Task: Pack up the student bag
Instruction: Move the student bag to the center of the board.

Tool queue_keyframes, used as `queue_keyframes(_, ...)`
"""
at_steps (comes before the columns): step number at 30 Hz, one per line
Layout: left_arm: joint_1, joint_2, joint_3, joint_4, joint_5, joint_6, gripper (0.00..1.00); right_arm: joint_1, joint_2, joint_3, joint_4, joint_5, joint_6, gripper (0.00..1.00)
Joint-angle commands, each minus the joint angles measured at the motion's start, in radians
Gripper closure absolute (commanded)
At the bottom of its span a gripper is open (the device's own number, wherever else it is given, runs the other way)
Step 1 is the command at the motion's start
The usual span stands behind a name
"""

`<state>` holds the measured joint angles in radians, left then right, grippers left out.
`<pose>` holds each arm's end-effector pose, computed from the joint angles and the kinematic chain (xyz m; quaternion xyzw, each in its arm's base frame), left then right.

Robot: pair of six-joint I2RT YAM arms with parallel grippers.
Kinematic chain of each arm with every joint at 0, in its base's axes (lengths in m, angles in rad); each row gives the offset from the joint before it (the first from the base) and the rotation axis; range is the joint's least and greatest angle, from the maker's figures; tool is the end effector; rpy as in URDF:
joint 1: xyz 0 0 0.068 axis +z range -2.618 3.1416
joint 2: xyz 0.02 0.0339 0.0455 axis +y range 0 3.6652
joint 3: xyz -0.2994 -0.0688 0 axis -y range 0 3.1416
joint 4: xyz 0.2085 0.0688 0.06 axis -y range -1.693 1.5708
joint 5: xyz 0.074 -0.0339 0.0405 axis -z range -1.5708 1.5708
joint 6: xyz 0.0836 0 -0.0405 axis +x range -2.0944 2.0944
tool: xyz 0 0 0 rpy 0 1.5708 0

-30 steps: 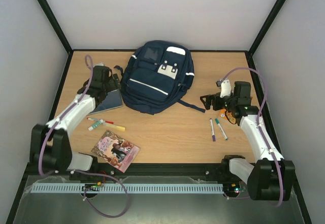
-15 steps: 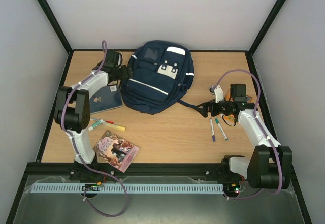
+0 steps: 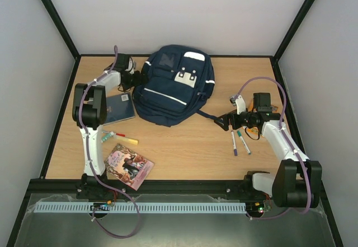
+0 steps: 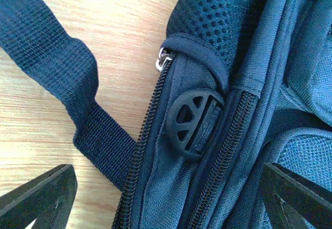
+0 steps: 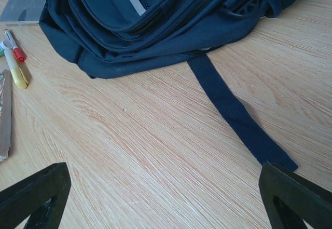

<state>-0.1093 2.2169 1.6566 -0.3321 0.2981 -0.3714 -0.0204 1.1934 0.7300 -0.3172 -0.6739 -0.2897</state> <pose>0.4997 -0.0795 0.1727 -0.0729 0.9310 -0.2143 0.2862 0.2230 0.0476 0.2543 -0.2430 0.8461 0.2454 0.4060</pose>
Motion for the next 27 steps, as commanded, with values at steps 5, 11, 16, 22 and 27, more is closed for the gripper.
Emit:
queue_keyframes(5, -0.102, -0.027, -0.051, -0.062, 0.057, 0.040, 0.01, -0.006, 0.011, 0.016, -0.039, -0.030, -0.018, 0.01)
queue_keyframes(11, -0.195, -0.099, -0.163, -0.042, 0.034, 0.034, 0.01, -0.006, 0.007, 0.014, -0.040, -0.029, -0.022, 0.01)
queue_keyframes(16, -0.253, -0.194, -0.300, -0.023, -0.011, 0.048, 0.01, -0.006, -0.008, 0.013, -0.041, -0.023, -0.025, 0.01)
queue_keyframes(22, -0.300, -0.372, -0.409, -0.052, -0.088, 0.047, 0.05, -0.006, -0.012, 0.011, -0.042, -0.026, -0.028, 0.00)
queue_keyframes(27, -0.306, -0.612, -0.500, -0.145, -0.206, -0.082, 0.03, -0.005, -0.030, 0.008, -0.042, -0.047, -0.031, 0.03)
